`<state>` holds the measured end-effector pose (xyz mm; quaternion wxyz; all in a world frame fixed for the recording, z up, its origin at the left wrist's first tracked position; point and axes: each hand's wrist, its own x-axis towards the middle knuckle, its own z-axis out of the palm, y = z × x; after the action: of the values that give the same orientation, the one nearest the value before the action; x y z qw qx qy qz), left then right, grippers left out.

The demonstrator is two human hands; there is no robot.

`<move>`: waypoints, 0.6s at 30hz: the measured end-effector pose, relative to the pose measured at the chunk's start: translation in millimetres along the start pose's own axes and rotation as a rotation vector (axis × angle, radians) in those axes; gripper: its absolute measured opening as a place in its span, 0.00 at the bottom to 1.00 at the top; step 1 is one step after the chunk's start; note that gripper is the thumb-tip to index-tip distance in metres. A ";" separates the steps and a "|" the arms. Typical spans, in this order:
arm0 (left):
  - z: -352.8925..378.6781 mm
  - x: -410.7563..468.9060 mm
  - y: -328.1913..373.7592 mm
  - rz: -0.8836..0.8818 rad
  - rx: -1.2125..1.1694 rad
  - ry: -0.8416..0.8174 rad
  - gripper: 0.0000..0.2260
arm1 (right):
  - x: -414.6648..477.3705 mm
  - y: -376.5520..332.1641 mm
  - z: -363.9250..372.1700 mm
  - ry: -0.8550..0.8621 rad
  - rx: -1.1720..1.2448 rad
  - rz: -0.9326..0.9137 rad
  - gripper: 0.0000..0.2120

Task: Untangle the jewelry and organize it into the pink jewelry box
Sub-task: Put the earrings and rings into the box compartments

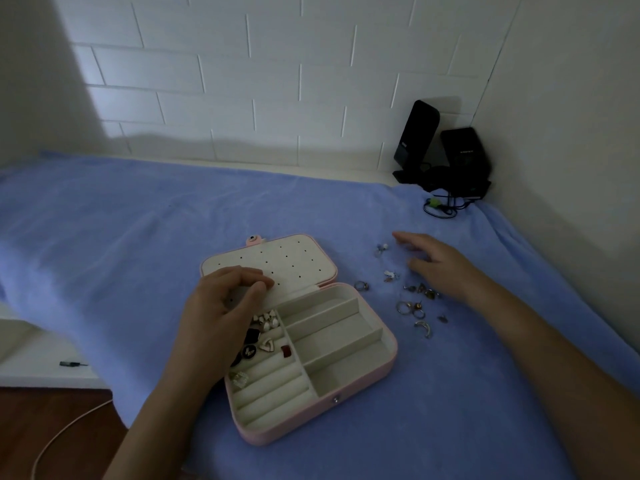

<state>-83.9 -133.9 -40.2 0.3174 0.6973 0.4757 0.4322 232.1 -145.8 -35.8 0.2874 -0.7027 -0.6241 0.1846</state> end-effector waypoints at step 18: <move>-1.9 0.6 -0.6 -0.004 0.020 -0.012 0.07 | 1.7 -3.2 5.9 0.040 -0.030 -0.207 0.12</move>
<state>-85.8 -133.1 -39.7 0.3140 0.7021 0.4796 0.4225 226.2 -142.9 -38.1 0.3069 -0.6424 -0.6900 0.1304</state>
